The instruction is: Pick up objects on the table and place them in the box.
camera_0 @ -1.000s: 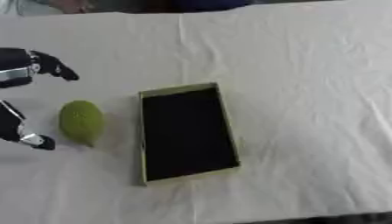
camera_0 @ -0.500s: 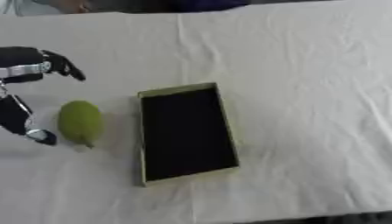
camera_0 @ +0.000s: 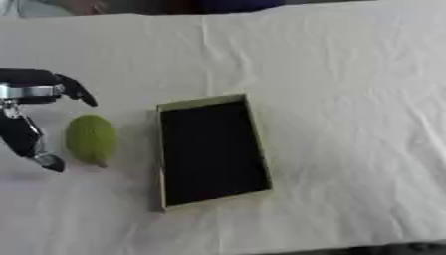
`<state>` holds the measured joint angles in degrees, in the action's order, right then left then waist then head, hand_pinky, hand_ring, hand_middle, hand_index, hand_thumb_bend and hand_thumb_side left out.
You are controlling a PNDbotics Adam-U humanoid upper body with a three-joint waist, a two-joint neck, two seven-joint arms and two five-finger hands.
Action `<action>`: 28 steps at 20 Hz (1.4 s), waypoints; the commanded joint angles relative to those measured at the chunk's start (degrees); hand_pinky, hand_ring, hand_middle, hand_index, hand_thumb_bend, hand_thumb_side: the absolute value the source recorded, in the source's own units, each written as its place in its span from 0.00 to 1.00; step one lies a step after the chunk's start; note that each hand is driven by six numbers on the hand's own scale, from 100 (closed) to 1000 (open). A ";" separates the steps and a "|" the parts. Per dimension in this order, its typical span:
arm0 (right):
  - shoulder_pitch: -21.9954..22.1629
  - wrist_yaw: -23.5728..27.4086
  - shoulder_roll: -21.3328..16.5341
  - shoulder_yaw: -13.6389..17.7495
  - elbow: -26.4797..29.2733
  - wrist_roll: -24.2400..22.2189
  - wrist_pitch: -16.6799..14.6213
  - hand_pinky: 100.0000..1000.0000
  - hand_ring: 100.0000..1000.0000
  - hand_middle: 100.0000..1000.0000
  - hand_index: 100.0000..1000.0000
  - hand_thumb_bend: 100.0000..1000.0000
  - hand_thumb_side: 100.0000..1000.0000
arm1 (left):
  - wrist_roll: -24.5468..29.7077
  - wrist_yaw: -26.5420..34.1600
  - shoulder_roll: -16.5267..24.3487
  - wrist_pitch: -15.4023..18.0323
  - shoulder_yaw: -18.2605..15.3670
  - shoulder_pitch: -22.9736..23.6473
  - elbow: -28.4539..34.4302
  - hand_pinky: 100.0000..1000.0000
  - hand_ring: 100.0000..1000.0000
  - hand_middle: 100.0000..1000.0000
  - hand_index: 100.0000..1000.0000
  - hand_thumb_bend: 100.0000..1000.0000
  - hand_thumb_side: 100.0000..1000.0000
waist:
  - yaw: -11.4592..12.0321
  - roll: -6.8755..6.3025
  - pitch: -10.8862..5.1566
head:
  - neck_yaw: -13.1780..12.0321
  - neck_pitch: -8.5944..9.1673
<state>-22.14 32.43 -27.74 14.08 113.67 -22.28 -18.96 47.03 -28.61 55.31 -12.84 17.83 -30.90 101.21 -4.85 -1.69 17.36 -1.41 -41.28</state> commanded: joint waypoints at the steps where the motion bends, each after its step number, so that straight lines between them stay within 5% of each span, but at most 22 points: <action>1: -0.32 0.26 -0.83 0.37 0.92 0.03 0.20 0.83 0.72 0.58 0.81 0.00 0.54 | -0.66 -1.25 0.67 -0.02 -0.22 -1.16 -0.88 0.91 0.93 0.85 0.89 0.70 0.00 | -0.06 0.10 -0.85 | -0.20 -0.04; 15: -0.01 0.19 0.24 0.51 0.92 -0.36 0.97 0.83 0.72 0.57 0.81 0.00 0.54 | -3.26 -3.52 -6.49 -0.25 3.55 -6.14 -8.66 0.89 0.91 0.83 0.88 0.72 0.00 | -0.47 0.26 -0.65 | -0.65 -0.03; 23: 0.22 -0.02 0.58 0.64 0.92 -0.49 1.44 0.84 0.72 0.57 0.81 0.00 0.54 | -3.05 -6.27 -6.60 0.56 3.66 -6.21 -7.65 0.68 0.70 0.58 0.76 0.75 0.00 | -0.59 0.14 -0.56 | -0.61 -0.24; 28: 0.28 -0.04 0.62 0.69 0.92 -0.51 1.52 0.84 0.72 0.57 0.81 0.00 0.54 | -2.91 -9.56 -5.87 0.92 2.28 -5.88 -4.41 0.57 0.59 0.49 0.67 0.67 0.00 | -0.43 0.22 -0.62 | -0.61 -0.22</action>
<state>-21.59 32.42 -26.23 14.15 113.67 -22.79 -17.59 44.18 -37.23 47.36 -12.16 21.39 -36.25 95.39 -5.31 -1.63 17.71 -1.96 -41.29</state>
